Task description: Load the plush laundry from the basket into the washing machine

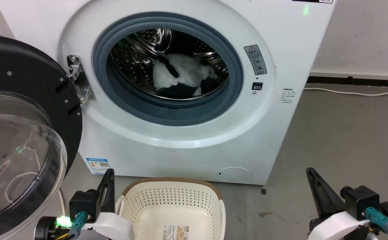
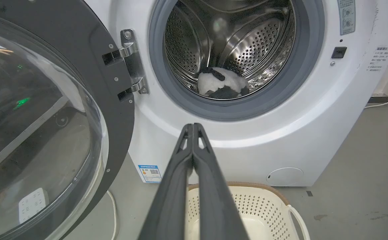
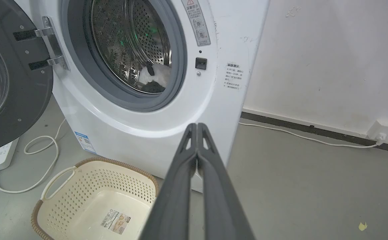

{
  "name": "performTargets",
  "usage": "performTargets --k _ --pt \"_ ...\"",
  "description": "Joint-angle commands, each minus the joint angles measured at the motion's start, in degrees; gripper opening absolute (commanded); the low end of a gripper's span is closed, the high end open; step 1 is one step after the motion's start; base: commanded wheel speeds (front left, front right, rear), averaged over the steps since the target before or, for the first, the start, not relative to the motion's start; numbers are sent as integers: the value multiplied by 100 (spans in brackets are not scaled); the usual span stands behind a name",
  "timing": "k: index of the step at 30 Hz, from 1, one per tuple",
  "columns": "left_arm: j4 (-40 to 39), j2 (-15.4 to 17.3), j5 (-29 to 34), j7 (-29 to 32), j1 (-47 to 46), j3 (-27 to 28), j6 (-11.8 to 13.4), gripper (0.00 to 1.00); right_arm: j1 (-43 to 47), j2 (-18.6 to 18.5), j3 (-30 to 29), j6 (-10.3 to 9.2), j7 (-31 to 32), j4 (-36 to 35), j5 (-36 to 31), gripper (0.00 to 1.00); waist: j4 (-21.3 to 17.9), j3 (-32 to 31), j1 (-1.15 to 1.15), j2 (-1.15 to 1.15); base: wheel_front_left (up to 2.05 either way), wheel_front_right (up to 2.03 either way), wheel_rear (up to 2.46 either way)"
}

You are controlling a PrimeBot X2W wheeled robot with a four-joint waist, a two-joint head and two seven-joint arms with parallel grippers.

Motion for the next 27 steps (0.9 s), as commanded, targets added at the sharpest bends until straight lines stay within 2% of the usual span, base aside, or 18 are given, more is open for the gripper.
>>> performTargets --k 1,27 --pt "-35 -6 69 30 -74 28 -43 0 -108 3 14 -5 28 21 -39 0 0 1 0 0 0 0 0" --pt "-64 -17 150 153 -116 91 -80 0 -150 3 35 -5 152 30 -86 0 -5 9 0 0 0 0 0"
